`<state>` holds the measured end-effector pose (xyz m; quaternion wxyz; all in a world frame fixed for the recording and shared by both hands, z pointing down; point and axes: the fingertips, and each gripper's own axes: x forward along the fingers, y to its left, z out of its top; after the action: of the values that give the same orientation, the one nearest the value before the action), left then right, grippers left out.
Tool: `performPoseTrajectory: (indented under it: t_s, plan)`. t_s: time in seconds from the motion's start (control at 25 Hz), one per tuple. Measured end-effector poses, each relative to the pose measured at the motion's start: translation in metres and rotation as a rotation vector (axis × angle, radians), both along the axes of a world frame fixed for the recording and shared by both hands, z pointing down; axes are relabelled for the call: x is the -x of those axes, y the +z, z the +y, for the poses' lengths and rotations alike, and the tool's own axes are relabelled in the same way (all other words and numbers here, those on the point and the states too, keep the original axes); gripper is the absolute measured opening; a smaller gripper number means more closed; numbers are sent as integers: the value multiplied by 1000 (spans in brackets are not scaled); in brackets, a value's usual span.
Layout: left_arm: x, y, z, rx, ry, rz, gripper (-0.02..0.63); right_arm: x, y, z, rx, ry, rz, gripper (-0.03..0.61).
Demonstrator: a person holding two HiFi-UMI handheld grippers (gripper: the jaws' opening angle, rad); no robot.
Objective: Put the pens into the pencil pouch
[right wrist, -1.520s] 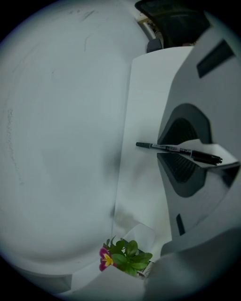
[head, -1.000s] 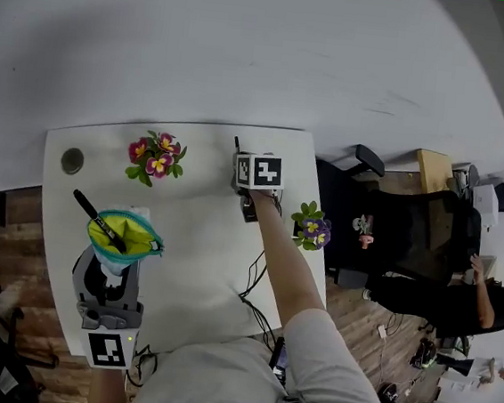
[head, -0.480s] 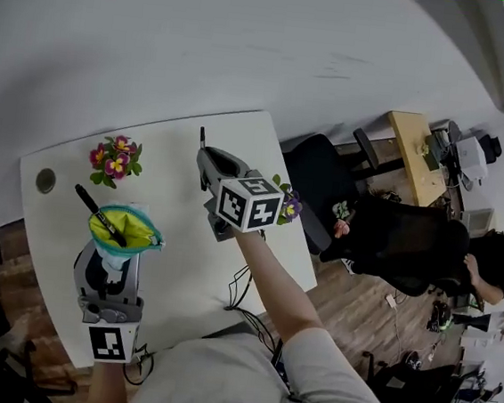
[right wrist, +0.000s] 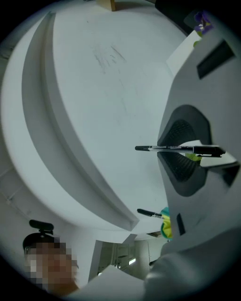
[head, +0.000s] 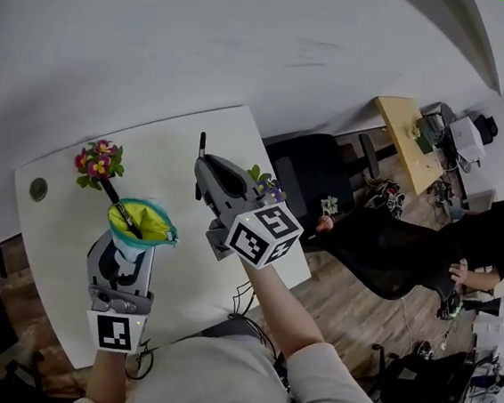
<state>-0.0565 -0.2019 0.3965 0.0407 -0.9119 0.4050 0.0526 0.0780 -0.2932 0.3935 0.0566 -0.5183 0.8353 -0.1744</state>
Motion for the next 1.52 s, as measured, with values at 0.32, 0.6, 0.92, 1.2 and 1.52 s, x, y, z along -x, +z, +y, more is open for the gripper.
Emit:
performPoseTrajectory:
  t_s: [0.32, 0.6, 0.92, 1.2, 1.52]
  plan:
    - [-30, -3, 8, 10, 53, -1, 207, 1, -77, 45, -211, -68, -141, 55]
    - [-48, -6, 13, 7, 84, 9, 209, 23, -123, 76, -338, -196, -211, 55]
    - [-56, -10, 17, 6, 93, 20, 209, 56, -111, 92, -384, -312, -88, 57]
    - [-54, -11, 17, 7, 82, 27, 209, 71, -108, 99, -401, -352, -14, 57]
    - [-52, -18, 18, -8, 70, 45, 207, 69, -99, 100, -367, -370, 70, 57]
